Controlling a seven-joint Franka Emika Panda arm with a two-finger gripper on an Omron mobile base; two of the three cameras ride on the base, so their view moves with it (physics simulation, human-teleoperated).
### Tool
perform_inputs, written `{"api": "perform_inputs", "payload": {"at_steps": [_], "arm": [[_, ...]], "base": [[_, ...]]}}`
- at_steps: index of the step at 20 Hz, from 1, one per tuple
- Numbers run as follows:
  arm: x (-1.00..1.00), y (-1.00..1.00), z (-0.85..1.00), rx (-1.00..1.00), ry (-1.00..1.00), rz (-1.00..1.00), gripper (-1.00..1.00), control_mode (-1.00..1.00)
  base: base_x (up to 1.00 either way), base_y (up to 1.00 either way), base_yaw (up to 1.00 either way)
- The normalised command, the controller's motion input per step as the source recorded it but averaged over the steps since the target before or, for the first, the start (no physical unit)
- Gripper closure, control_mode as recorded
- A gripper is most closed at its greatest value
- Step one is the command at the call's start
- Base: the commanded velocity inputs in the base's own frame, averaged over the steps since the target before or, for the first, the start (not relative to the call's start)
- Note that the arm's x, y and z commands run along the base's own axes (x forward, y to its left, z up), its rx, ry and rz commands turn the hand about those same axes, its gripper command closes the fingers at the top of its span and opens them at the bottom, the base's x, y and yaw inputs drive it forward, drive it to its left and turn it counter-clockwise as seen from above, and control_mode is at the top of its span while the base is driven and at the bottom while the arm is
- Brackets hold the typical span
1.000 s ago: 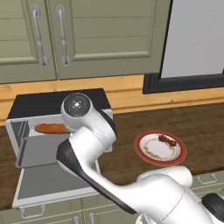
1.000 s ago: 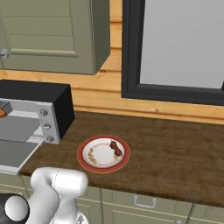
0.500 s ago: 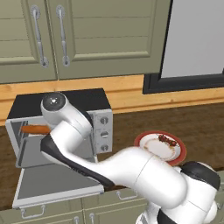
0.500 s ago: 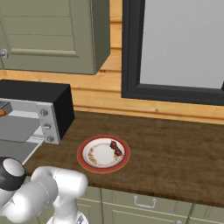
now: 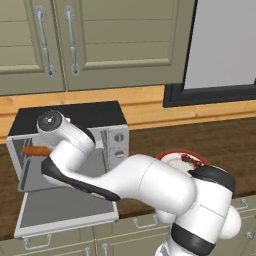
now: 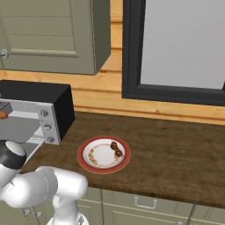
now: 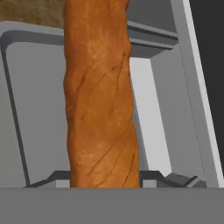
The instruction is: Pick up the kebab skewer and baguette bread, and place them inside the toaster oven. Close the toaster oven door and start by setting the timer.
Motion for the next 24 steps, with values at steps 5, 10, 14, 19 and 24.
{"api": "perform_inputs", "payload": {"at_steps": [5,10,14,19,24], "arm": [[0.08,-0.18,-0.22,0.00,-0.02,-0.01,1.00,-1.00],[0.00,-0.42,-0.20,0.00,-0.01,0.00,1.00,-1.00],[0.05,-0.13,-0.24,-0.02,0.00,0.00,1.00,-1.00],[0.35,0.00,-0.13,-0.05,0.00,0.00,1.00,-1.00],[0.42,0.05,0.00,-0.02,0.00,0.00,1.00,-1.00]], "base": [[0.00,0.00,0.00],[0.00,0.00,0.00],[0.00,0.00,0.00],[0.00,0.00,0.00],[0.00,0.00,0.00]]}}
